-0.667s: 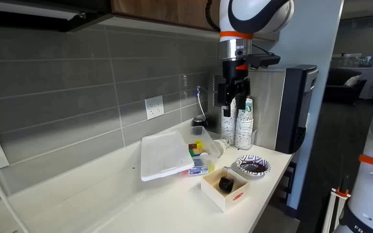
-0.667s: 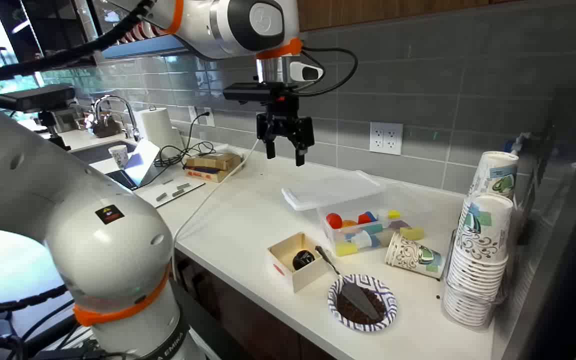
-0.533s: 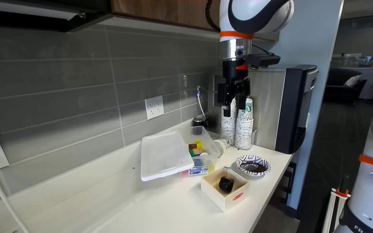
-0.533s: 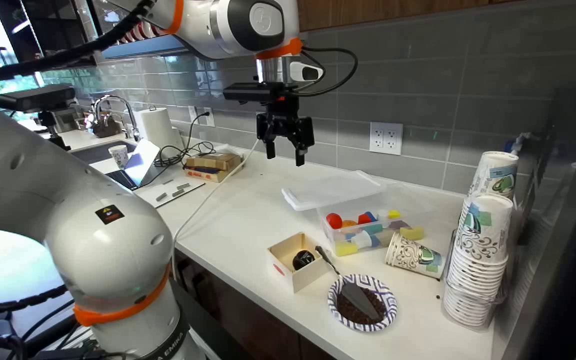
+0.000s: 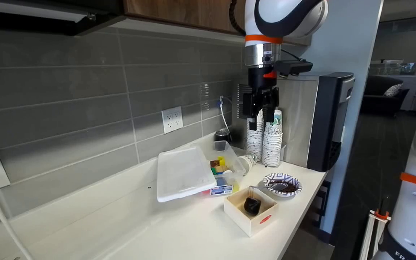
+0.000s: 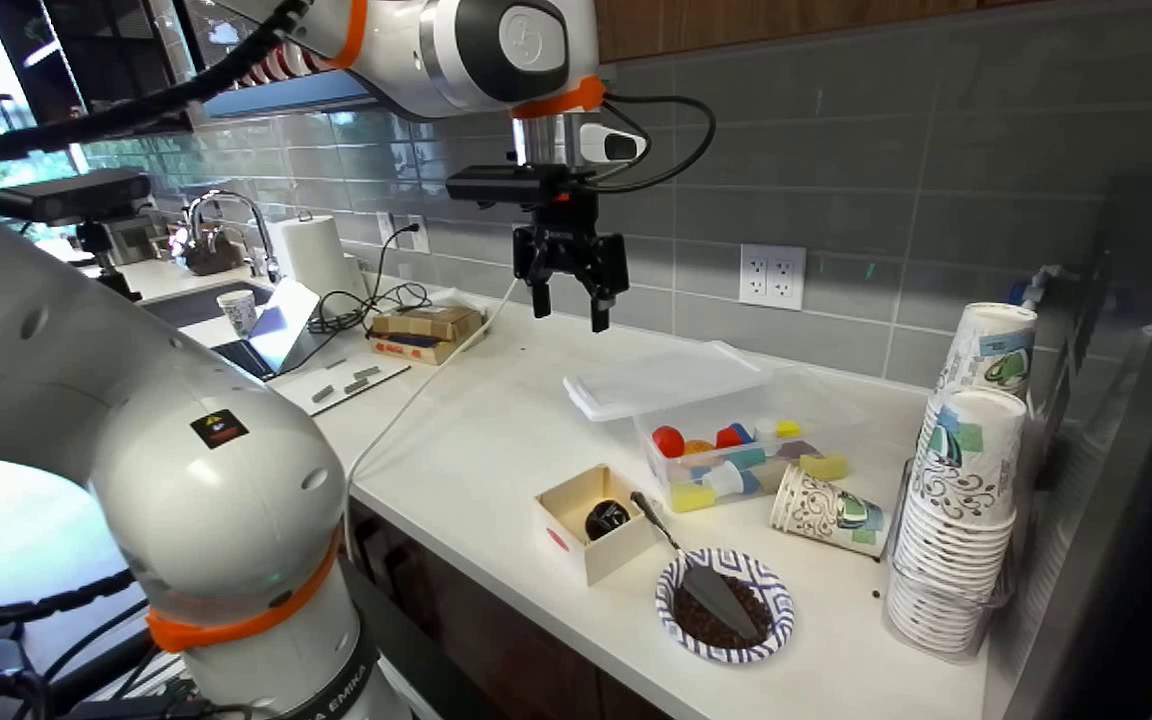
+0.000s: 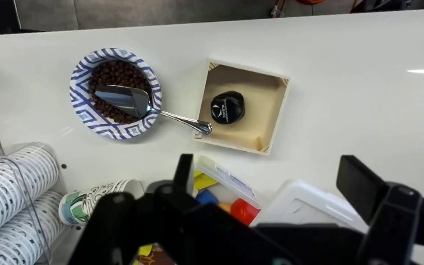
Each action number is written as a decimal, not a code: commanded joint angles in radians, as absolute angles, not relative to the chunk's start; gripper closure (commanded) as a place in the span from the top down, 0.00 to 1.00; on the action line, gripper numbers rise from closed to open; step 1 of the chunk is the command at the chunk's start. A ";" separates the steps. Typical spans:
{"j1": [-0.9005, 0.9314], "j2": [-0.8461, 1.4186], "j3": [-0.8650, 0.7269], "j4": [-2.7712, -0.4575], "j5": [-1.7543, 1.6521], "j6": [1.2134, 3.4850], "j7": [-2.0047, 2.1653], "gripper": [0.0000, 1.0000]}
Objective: Pick up the spoon and stir in the bowl
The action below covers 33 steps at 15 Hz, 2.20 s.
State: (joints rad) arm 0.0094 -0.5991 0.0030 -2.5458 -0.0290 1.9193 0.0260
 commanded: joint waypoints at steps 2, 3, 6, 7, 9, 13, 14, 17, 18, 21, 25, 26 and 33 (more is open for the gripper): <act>0.006 -0.599 0.006 -2.544 -0.027 1.917 0.024 1.00; 0.006 -0.599 0.006 -2.544 -0.027 1.917 0.024 1.00; 0.006 -0.599 0.006 -2.544 -0.027 1.917 0.024 1.00; 0.006 -0.599 0.006 -2.544 -0.027 1.917 0.024 1.00; -0.013 -0.574 0.024 -2.549 -0.043 1.924 0.079 1.00; -0.078 -0.538 0.067 -2.578 -0.108 1.951 0.276 1.00; -0.097 -0.528 0.070 -2.586 -0.122 1.962 0.322 1.00; -0.148 -0.485 0.063 -2.603 -0.145 2.000 0.449 1.00; -0.165 -0.460 0.055 -2.607 -0.142 2.024 0.486 1.00; -0.212 -0.379 0.034 -2.621 -0.122 2.121 0.594 1.00; -0.246 -0.276 0.010 -2.633 -0.105 2.230 0.753 1.00; -0.250 -0.248 0.001 -2.633 -0.099 2.249 0.790 1.00; -0.254 -0.129 -0.072 -2.656 -0.072 2.408 1.038 1.00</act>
